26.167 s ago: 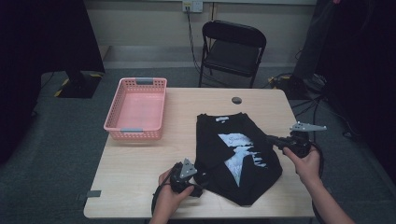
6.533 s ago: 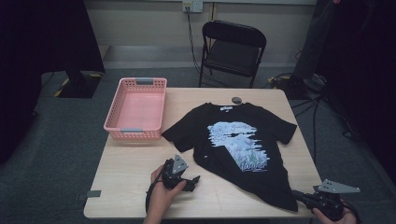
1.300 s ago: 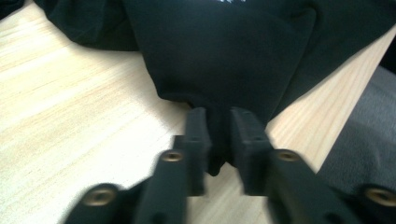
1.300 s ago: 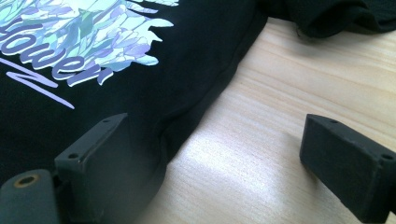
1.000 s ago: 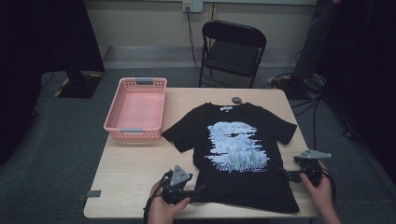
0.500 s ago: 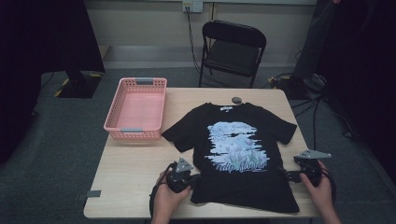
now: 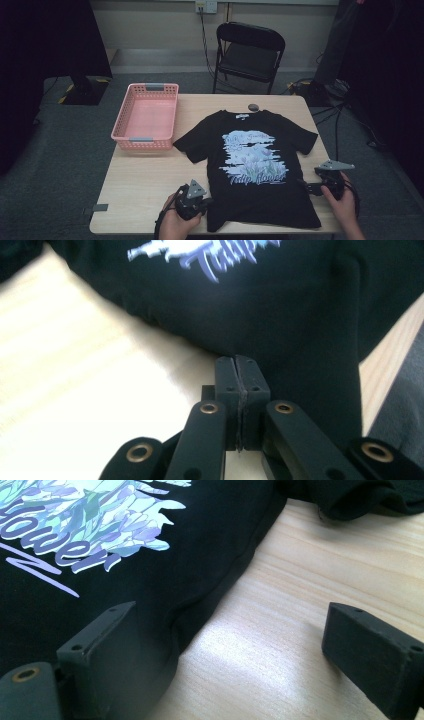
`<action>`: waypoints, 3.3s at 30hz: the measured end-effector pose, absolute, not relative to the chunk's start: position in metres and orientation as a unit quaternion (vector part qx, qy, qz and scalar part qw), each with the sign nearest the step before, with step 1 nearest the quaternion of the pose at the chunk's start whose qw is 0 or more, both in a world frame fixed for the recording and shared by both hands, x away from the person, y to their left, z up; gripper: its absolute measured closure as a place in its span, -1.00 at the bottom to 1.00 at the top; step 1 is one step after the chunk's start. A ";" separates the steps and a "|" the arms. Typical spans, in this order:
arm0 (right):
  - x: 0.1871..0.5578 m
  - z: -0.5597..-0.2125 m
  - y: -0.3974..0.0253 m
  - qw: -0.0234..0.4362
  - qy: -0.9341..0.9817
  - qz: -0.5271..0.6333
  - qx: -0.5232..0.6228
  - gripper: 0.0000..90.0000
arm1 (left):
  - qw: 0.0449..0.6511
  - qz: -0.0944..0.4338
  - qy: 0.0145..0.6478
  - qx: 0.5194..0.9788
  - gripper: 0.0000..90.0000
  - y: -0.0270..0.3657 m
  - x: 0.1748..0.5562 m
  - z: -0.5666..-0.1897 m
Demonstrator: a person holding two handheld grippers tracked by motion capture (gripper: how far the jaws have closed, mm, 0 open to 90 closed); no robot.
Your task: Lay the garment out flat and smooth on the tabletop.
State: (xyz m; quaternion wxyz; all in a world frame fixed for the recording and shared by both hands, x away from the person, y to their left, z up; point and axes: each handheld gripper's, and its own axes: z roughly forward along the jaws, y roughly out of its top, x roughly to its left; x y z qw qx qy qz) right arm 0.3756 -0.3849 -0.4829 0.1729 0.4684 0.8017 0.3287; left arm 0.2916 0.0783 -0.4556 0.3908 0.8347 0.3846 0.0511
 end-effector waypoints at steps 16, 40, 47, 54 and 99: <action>0.375 -0.483 -0.385 0.172 0.804 0.329 0.465 -0.83 | 0.374 0.059 0.386 0.841 0.95 0.085 0.291 -0.463; 0.375 -0.483 -0.384 0.172 0.804 0.329 0.465 -0.83 | 0.456 0.096 0.318 0.826 -0.65 0.086 0.342 -0.458; 0.375 -0.483 -0.384 0.171 0.804 0.329 0.465 -0.83 | 0.453 0.095 0.314 0.829 -0.65 0.090 0.344 -0.461; 0.375 -0.483 -0.384 0.171 0.804 0.329 0.465 -0.83 | 0.459 0.096 0.316 0.825 -0.65 0.096 0.346 -0.459; 0.375 -0.483 -0.384 0.171 0.804 0.329 0.465 -0.83 | 0.456 0.112 0.336 0.817 -0.65 0.136 0.349 -0.459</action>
